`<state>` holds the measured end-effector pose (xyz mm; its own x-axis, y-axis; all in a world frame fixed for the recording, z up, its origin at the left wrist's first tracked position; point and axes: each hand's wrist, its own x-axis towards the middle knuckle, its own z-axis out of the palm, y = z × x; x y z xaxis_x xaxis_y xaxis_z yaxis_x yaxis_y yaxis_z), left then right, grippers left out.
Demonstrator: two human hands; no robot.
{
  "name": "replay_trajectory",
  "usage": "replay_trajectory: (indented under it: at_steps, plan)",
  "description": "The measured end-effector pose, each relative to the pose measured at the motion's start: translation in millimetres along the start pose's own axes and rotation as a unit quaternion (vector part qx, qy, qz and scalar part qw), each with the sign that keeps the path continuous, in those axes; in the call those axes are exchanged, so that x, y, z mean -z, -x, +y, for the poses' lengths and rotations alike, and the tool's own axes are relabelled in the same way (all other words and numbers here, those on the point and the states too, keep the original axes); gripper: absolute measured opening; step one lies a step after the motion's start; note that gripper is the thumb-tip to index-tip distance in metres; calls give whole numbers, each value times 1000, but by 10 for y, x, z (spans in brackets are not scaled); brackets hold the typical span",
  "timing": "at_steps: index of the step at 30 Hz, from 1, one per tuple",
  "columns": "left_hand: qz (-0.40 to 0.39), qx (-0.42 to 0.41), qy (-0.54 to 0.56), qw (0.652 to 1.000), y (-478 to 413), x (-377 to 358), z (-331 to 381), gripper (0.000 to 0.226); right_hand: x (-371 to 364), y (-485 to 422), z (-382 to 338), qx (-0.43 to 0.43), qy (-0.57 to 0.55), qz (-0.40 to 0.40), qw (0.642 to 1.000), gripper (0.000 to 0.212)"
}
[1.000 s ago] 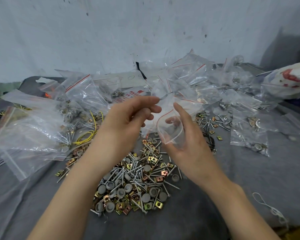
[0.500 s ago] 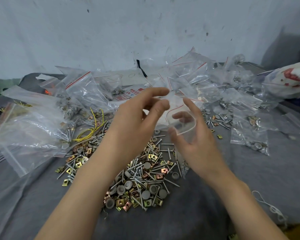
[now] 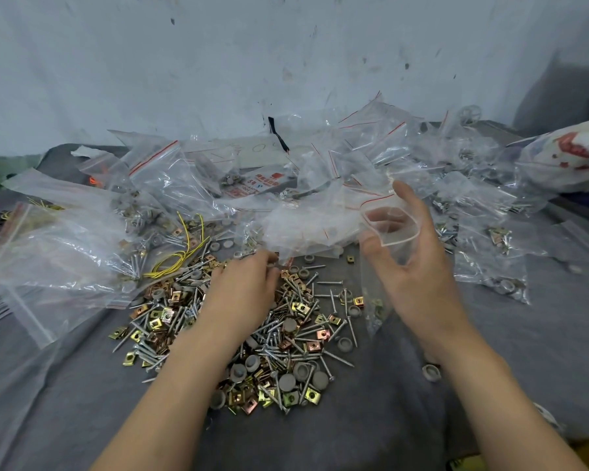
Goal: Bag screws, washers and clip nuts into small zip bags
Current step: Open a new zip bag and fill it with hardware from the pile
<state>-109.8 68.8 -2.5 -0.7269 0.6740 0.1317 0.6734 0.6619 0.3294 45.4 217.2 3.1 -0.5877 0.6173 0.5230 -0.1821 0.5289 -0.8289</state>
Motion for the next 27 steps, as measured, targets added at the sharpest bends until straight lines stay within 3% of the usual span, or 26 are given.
replay_trajectory:
  at_steps: [11, 22, 27]
  plan:
    - [-70, -36, -43, 996, -114, -50, 27, 34, 61, -2, 37, -5, 20, -5, 1000, 76]
    - [-55, 12, -51, 997, -140, -10, -7, 23, 72, 10, 37, -10, 23, -5, 1000, 75]
    - [-31, -81, -24, 996, -105, -19, -12, 24, 61, 22, 16, -10, 33, -10, 999, 74]
